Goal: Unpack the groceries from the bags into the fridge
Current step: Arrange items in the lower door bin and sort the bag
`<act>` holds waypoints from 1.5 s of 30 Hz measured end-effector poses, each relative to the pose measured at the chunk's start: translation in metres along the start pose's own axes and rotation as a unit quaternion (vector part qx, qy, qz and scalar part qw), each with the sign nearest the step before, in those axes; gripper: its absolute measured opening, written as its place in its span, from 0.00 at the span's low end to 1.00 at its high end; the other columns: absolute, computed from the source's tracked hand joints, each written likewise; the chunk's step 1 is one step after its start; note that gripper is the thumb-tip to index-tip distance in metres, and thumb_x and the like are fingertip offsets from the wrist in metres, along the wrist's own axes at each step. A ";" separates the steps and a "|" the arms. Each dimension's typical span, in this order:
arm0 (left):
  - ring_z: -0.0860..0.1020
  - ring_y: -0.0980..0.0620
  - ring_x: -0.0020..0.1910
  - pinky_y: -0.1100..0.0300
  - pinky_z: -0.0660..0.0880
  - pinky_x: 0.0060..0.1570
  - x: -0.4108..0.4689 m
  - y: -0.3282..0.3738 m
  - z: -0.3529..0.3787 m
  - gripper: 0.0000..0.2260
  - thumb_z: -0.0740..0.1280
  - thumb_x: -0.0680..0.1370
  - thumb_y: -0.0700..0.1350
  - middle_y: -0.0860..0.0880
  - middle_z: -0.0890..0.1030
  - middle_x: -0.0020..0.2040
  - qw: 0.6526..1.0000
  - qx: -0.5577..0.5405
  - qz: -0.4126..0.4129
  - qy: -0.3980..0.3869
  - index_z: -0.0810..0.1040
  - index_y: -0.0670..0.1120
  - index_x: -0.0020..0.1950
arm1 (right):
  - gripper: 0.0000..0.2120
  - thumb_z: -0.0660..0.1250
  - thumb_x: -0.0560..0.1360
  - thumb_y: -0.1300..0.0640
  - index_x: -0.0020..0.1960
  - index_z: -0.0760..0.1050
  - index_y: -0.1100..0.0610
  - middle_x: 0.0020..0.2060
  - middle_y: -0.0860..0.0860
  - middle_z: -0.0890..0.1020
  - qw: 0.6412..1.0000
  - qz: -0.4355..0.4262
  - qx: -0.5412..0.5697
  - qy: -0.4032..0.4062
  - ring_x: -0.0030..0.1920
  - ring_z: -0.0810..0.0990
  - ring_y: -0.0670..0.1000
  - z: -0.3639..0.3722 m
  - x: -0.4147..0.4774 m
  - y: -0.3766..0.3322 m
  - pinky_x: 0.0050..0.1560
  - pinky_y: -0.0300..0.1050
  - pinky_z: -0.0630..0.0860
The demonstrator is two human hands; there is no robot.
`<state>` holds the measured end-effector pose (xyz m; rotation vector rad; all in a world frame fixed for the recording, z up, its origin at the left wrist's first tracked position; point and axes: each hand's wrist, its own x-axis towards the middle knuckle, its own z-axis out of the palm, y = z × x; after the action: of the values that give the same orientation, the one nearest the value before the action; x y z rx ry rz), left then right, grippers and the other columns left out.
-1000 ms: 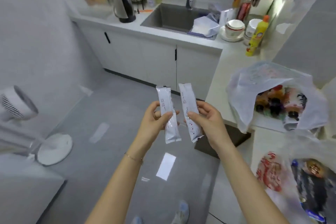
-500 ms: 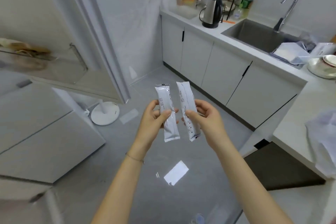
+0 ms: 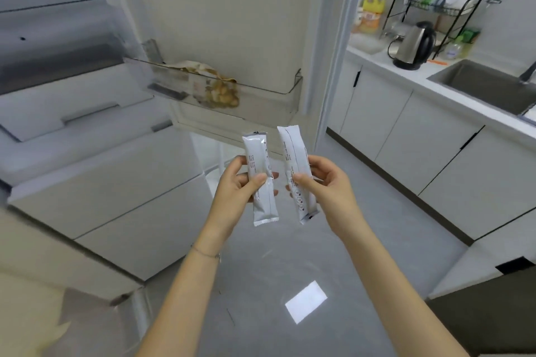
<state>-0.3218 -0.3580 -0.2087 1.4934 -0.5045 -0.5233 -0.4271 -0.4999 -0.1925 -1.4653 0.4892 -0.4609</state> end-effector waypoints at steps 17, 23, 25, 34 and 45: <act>0.82 0.54 0.53 0.60 0.79 0.50 0.042 0.061 -0.131 0.13 0.69 0.77 0.40 0.51 0.83 0.54 0.989 0.002 0.118 0.092 0.77 0.49 0.60 | 0.12 0.69 0.75 0.64 0.57 0.77 0.54 0.50 0.48 0.85 0.987 -0.143 -0.033 -0.069 0.49 0.84 0.49 0.115 0.066 -0.080 0.49 0.45 0.81; 0.81 0.56 0.54 0.63 0.78 0.50 0.074 0.089 -0.157 0.14 0.69 0.76 0.40 0.56 0.83 0.54 0.979 0.018 0.168 0.115 0.77 0.50 0.60 | 0.13 0.69 0.76 0.62 0.58 0.77 0.52 0.52 0.48 0.83 0.978 -0.194 -0.046 -0.066 0.52 0.83 0.47 0.136 0.103 -0.108 0.50 0.45 0.81; 0.81 0.57 0.53 0.65 0.78 0.47 0.087 0.098 -0.166 0.13 0.69 0.76 0.41 0.58 0.83 0.53 0.976 0.020 0.179 0.119 0.77 0.51 0.59 | 0.13 0.68 0.76 0.63 0.58 0.77 0.52 0.51 0.48 0.83 0.974 -0.206 -0.057 -0.075 0.51 0.83 0.47 0.144 0.114 -0.116 0.49 0.45 0.81; 0.83 0.53 0.48 0.63 0.79 0.44 0.158 0.128 -0.212 0.11 0.72 0.72 0.42 0.50 0.84 0.51 0.972 -0.017 0.221 0.082 0.75 0.49 0.51 | 0.15 0.67 0.77 0.64 0.57 0.76 0.46 0.51 0.44 0.83 0.966 -0.241 -0.088 -0.028 0.50 0.82 0.44 0.186 0.167 -0.126 0.47 0.38 0.79; 0.79 0.57 0.40 0.68 0.73 0.36 0.259 0.166 -0.258 0.07 0.72 0.76 0.40 0.55 0.83 0.48 0.947 0.131 0.277 -0.091 0.77 0.51 0.47 | 0.10 0.71 0.73 0.60 0.49 0.74 0.47 0.44 0.43 0.83 0.944 -0.186 -0.226 0.154 0.45 0.81 0.41 0.195 0.198 -0.112 0.41 0.30 0.74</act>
<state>0.0437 -0.3104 -0.0487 1.4724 -1.1342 -0.1502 -0.1527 -0.4600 -0.0783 -1.9543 0.5943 -0.9340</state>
